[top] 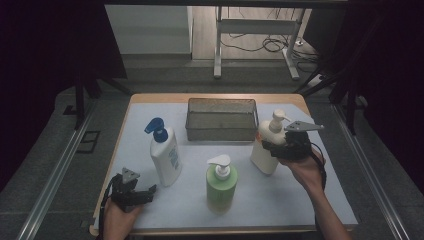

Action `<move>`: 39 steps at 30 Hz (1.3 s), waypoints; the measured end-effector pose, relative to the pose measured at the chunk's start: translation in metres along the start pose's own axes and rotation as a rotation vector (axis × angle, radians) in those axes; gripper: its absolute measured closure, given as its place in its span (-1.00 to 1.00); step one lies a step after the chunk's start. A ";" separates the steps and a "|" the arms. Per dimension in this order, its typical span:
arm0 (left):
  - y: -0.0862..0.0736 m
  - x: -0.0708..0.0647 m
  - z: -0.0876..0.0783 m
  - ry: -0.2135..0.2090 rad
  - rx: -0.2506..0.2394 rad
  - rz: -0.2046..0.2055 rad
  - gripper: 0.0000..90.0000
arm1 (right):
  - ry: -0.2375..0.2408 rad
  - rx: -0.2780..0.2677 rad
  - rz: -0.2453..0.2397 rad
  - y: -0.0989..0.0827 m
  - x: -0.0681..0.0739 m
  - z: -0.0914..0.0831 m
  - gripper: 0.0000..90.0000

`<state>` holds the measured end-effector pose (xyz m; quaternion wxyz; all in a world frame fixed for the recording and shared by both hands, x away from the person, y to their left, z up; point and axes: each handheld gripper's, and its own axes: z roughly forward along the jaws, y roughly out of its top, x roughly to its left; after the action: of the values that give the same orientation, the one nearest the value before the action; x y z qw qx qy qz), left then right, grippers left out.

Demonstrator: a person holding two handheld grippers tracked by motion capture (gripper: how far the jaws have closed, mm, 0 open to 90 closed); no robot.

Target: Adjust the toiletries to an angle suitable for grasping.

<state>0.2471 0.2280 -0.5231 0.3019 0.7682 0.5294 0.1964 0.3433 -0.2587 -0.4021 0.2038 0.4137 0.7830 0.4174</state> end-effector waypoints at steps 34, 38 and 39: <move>0.000 0.000 0.000 0.000 -0.002 -0.004 -0.75 | 0.055 -0.062 -0.022 0.073 0.032 -0.010 -0.18; 0.000 0.000 0.000 0.000 -0.002 -0.002 -0.75 | 0.062 -0.067 -0.026 0.080 0.034 -0.006 -0.18; 0.000 0.000 0.000 0.000 -0.002 -0.002 -0.75 | 0.062 -0.070 -0.026 0.082 0.035 -0.005 -0.18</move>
<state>0.2471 0.2279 -0.5232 0.3027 0.7673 0.5301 0.1967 0.3588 -0.2068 -0.3314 0.1993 0.3830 0.7791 0.4545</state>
